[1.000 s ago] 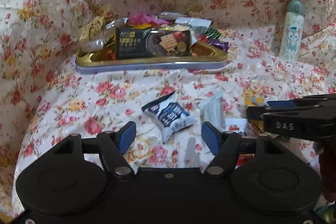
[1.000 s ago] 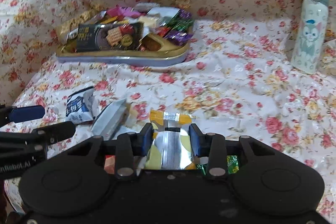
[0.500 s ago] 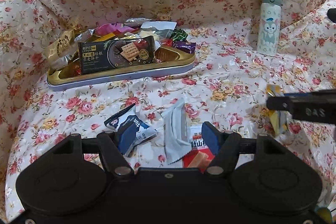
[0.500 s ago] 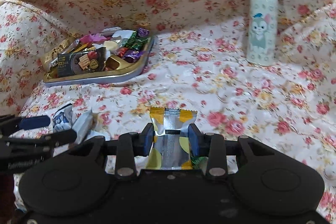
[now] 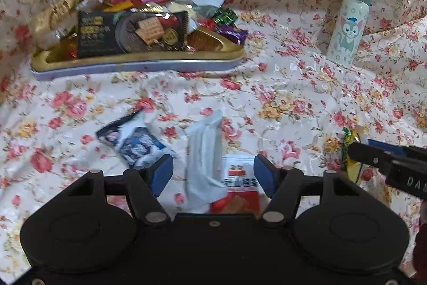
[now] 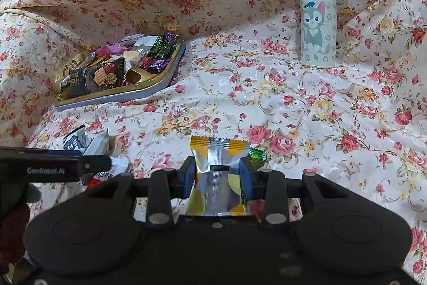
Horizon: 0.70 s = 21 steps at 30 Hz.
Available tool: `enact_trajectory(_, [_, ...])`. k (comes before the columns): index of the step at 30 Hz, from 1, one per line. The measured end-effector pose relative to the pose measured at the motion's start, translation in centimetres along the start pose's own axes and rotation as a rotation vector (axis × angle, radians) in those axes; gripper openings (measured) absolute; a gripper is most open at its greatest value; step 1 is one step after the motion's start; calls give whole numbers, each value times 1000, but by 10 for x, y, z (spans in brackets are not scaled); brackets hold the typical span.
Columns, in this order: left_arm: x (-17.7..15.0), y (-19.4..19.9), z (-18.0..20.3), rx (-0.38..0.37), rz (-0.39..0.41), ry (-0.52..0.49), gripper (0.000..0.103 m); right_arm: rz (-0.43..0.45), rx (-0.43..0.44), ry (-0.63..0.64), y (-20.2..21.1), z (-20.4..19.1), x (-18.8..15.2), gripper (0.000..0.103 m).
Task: Organize snacks
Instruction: 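Close left gripper on white bar while right gripper holds yellow-silver pack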
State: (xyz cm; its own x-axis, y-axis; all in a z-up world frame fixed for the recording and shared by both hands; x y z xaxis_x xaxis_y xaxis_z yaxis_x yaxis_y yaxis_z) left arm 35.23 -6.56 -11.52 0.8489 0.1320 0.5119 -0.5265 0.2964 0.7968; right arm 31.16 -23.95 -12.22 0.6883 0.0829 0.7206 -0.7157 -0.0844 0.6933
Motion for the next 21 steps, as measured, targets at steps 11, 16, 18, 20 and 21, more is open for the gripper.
enact_trajectory(11, [-7, 2, 33, -51, 23, -120, 67, 4, 19, -22, 0, 2, -4, 38])
enact_trajectory(16, [4, -8, 19, 1, -1, -30, 68, 9, 25, -22, 1, 0, -4, 38])
enact_trajectory(18, [5, -14, 16, 1, -27, 3, 68, 10, 22, -10, 0, -2, -5, 38])
enact_trajectory(20, [4, -17, 16, 3, -35, 19, 68, 10, 17, 10, -1, -4, -6, 38])
enact_trajectory(21, [4, -18, 16, 5, -33, 28, 68, 10, 14, 22, -2, -5, -6, 38])
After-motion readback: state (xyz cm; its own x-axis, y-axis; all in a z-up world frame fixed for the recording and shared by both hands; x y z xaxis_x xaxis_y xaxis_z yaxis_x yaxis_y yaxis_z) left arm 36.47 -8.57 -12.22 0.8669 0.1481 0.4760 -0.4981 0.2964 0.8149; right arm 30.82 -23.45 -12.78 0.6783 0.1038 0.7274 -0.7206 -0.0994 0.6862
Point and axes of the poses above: each gripper's, at about its wrist camera, not at the fingertips, and y roughly against the way its jaws point, z to its right, x to its top, the point moved 7 cm from there along -y, roughly the way its jaws point, and after that the axes turned 13 degrees about y, right-handed, at the moved point
